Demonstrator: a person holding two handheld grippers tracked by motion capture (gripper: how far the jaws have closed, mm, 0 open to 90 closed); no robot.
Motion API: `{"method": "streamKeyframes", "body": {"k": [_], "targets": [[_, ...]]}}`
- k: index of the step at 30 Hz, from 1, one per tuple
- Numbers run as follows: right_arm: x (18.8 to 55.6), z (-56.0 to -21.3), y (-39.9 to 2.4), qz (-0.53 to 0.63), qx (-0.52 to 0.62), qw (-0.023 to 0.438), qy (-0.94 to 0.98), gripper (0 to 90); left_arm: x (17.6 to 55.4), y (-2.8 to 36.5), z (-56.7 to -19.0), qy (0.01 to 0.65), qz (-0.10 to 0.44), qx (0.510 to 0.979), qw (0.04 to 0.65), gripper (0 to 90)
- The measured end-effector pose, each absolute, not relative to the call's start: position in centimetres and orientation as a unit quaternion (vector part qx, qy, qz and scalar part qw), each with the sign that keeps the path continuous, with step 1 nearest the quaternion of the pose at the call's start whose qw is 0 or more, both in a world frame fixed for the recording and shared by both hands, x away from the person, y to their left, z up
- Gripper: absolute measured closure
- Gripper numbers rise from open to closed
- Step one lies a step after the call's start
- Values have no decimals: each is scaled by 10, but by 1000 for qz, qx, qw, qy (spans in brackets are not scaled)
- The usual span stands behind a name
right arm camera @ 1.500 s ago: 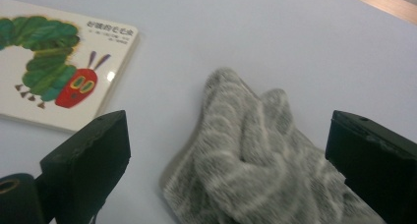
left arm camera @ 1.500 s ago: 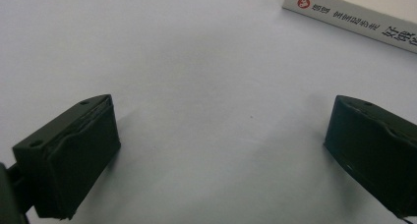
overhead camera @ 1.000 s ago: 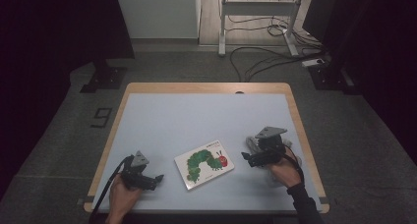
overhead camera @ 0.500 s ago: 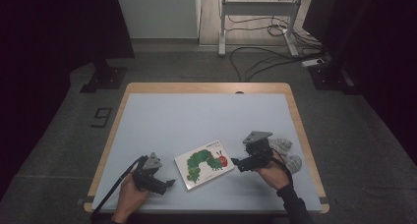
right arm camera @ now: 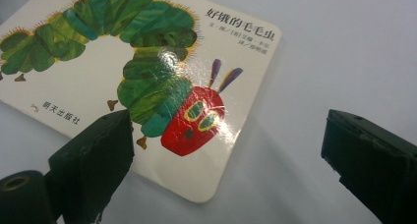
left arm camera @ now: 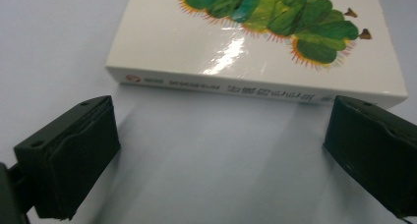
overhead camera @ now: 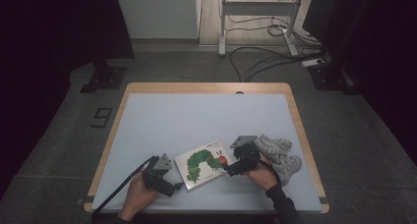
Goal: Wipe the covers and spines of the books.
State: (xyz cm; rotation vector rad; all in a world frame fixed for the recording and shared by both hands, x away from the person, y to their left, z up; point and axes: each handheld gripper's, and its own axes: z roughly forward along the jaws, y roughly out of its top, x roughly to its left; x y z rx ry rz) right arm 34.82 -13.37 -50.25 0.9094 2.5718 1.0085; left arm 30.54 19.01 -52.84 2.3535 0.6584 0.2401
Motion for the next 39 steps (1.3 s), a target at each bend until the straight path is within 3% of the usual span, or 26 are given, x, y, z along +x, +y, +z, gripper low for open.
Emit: {"method": "streamKeyframes", "body": {"k": [39], "targets": [[380,-521,-108,358,339,40,869,55,304,174,-529,242,87,905,339,0]]}}
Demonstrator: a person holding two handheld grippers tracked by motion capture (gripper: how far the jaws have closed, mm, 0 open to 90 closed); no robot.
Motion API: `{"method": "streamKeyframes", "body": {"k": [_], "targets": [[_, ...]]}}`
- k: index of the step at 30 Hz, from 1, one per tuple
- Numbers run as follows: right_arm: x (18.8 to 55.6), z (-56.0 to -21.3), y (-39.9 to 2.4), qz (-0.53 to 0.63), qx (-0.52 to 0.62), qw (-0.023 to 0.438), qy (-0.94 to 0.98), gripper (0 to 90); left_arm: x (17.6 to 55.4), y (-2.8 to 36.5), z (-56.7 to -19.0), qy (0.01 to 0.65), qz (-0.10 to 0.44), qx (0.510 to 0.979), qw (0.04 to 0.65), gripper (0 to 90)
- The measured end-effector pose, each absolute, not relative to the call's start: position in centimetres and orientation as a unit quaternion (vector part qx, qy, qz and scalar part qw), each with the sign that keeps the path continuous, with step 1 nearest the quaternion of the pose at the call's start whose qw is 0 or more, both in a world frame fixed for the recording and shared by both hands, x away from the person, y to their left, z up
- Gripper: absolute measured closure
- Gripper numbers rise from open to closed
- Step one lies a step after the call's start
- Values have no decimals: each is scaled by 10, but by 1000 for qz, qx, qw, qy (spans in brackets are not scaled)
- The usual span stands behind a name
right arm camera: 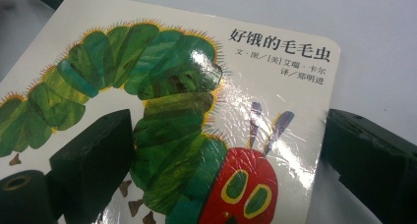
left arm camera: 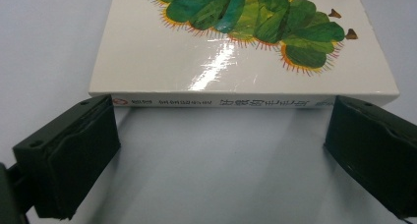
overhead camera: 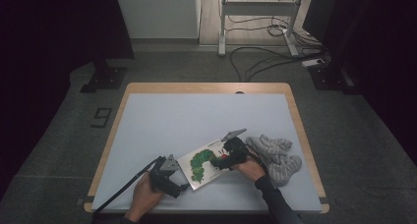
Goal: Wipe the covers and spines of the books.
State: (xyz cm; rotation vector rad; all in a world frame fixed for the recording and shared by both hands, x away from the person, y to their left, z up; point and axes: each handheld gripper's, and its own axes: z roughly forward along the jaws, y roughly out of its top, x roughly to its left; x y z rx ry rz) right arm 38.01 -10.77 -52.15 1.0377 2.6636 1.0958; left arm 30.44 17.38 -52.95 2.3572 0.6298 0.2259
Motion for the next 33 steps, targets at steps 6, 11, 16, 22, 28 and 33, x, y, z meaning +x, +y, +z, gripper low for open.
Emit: {"method": "streamKeyframes", "body": {"k": [6,11,16,22,28,33], "targets": [[382,-518,-110,367,355,25,860,63,304,174,-529,242,87,905,339,0],[378,-508,-111,375,347,39,859,82,304,174,-530,242,87,905,339,0],[374,-496,-114,385,341,45,857,88,304,174,-530,241,87,905,339,0],[365,-488,-119,402,337,51,850,99,304,174,-530,241,86,906,338,0],[359,-483,-125,426,339,43,838,100,304,174,-530,241,87,906,338,0],[356,-482,-128,433,339,36,834,103,304,174,-530,241,87,906,338,0]]}}
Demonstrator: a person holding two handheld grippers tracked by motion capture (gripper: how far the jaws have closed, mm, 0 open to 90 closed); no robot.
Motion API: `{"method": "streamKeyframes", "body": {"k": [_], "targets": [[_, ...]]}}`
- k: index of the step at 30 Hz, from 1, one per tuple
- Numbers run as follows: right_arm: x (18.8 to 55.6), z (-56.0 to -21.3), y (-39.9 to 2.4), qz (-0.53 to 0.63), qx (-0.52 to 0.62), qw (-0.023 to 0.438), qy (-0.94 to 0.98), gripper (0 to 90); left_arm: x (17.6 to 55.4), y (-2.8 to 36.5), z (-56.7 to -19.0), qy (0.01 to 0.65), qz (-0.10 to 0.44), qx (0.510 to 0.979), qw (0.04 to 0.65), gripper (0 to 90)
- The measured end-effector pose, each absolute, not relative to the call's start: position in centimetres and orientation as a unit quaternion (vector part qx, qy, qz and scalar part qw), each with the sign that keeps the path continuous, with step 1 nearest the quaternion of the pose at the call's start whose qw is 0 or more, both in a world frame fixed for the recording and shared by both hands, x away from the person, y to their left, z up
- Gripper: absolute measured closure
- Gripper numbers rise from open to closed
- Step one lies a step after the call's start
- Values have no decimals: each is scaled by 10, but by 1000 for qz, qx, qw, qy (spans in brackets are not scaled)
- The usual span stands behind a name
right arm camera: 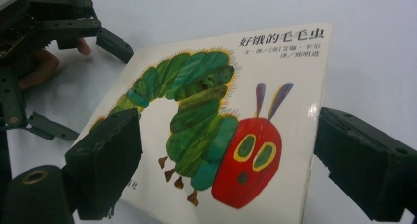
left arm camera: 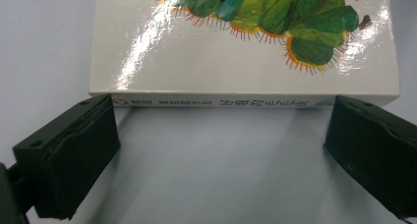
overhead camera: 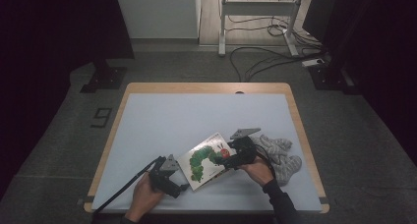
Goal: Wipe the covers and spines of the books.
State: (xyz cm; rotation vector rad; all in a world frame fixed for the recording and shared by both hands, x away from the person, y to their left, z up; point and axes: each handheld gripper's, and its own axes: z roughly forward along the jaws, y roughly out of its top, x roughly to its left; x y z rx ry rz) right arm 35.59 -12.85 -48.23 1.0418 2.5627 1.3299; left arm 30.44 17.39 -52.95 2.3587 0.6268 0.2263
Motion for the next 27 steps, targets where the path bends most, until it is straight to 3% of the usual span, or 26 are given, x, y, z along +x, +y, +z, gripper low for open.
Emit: {"method": "streamKeyframes", "body": {"k": [4,12,18,27], "targets": [[352,-483,-128,438,328,10,837,128,304,174,-530,241,87,905,339,0],[355,-480,-123,410,306,28,859,142,304,174,-530,241,87,905,339,0],[370,-478,-121,383,293,17,876,158,304,174,-529,241,87,906,338,0],[370,-471,-117,353,266,22,897,293,305,174,-529,242,86,905,338,0]]}}
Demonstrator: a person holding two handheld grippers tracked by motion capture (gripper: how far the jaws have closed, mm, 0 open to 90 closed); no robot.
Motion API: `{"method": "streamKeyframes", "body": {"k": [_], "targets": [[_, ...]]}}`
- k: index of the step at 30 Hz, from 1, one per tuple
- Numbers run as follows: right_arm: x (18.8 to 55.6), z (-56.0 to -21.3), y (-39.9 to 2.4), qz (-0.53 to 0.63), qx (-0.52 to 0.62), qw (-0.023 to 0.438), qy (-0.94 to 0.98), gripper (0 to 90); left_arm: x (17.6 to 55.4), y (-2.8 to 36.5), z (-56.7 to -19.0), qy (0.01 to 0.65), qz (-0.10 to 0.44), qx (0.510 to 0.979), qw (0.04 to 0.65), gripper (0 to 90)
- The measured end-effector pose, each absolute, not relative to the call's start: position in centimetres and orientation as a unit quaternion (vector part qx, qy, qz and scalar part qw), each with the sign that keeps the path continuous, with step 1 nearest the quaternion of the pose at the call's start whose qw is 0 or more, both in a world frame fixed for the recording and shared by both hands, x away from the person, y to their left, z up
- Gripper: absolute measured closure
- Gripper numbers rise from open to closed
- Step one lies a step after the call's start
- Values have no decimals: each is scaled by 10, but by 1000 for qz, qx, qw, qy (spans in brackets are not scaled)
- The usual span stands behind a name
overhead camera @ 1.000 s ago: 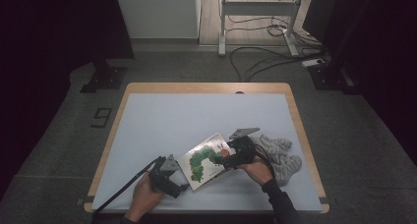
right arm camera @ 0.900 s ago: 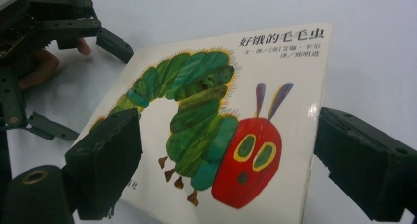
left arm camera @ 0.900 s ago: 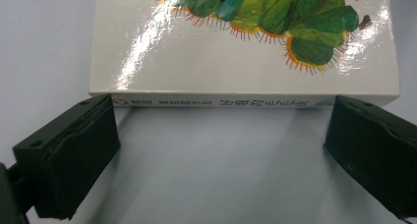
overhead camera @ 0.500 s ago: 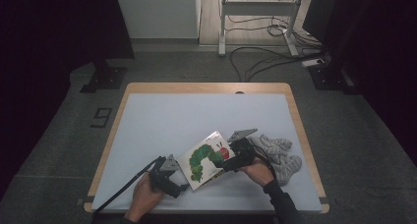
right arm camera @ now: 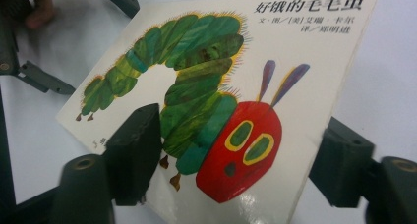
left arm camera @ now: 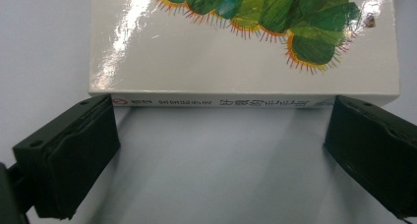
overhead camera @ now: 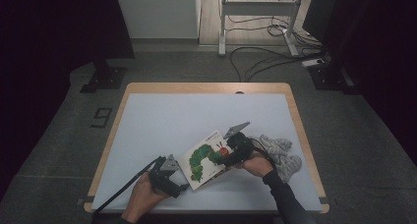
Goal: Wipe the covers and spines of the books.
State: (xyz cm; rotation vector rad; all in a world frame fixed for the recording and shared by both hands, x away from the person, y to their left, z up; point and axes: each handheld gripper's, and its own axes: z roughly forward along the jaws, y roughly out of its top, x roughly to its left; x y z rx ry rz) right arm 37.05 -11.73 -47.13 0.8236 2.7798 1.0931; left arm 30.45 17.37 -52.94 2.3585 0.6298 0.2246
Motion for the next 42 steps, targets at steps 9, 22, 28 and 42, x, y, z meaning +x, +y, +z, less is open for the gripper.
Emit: {"method": "streamKeyframes", "body": {"k": [9,22,28,42], "targets": [[362,-467,-122,361,255,34,896,384,304,174,-529,242,85,906,337,0],[345,-469,-134,365,255,51,894,435,304,181,-523,270,85,905,318,0],[340,-470,-142,373,257,48,890,466,305,183,-516,270,61,893,355,18],[327,-476,-153,379,264,54,886,502,311,180,-510,271,46,888,369,36]]}}
